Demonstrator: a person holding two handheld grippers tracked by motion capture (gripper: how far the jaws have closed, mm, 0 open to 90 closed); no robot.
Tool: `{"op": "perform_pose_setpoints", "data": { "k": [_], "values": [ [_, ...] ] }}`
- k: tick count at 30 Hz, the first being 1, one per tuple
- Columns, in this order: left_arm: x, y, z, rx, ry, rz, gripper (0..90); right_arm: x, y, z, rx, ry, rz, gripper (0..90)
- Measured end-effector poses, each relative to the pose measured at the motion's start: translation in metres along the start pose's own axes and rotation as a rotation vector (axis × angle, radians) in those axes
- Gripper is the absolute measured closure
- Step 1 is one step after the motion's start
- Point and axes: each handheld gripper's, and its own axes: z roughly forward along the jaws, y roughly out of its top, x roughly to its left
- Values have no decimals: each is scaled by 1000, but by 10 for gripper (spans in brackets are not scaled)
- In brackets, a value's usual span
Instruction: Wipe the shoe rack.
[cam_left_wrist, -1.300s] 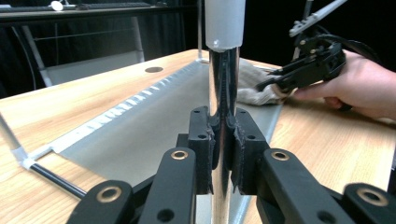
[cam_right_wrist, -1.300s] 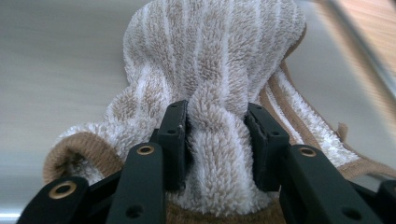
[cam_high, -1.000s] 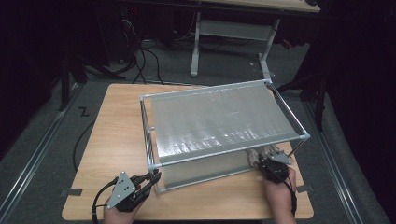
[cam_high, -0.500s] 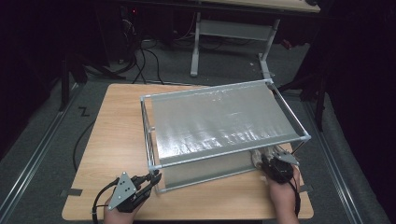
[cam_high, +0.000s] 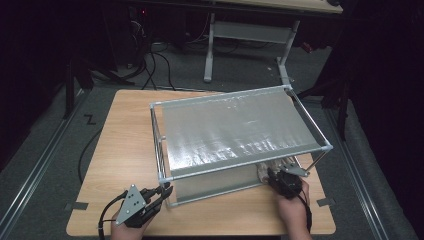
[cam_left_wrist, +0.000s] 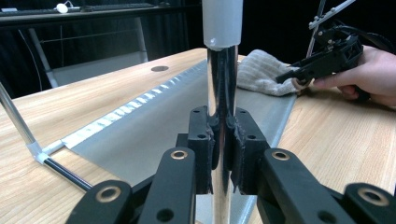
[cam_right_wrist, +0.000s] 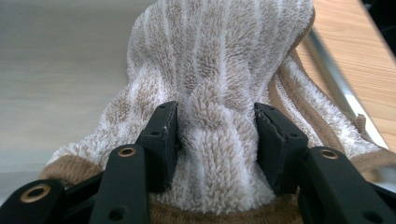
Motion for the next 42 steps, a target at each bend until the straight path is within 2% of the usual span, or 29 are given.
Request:
{"op": "perform_pose_setpoints", "data": {
  "k": [8,12,14,19,28,30,36,37,39,42],
  "values": [
    [-2,0,1,-1,-8,3,803,47,5,-3,9,116,-53,516],
    [-2,0,1,-1,-9,3,803,76,7,-4,1,169,-101,516],
    [-2,0,1,-3,-8,3,803,91,9,-5,-7,187,-140,516],
    [-2,0,1,-4,-5,10,801,133,11,-8,-14,240,-180,517],
    [-3,-1,1,-6,-2,11,801,193,13,-17,-39,359,-258,518],
    [-3,-1,1,-6,-2,10,801,204,14,-18,-45,376,-278,519],
    [-3,-1,1,-6,-1,11,801,230,16,-21,-42,439,-299,506],
    [-3,-1,1,-6,-1,11,801,232,17,-22,-53,443,-317,497],
    [-3,-1,1,-6,-1,12,801,237,16,-25,-53,449,-316,488],
    [-4,0,1,-4,-2,16,801,240,15,-28,-57,428,-334,488]
  ]
}}
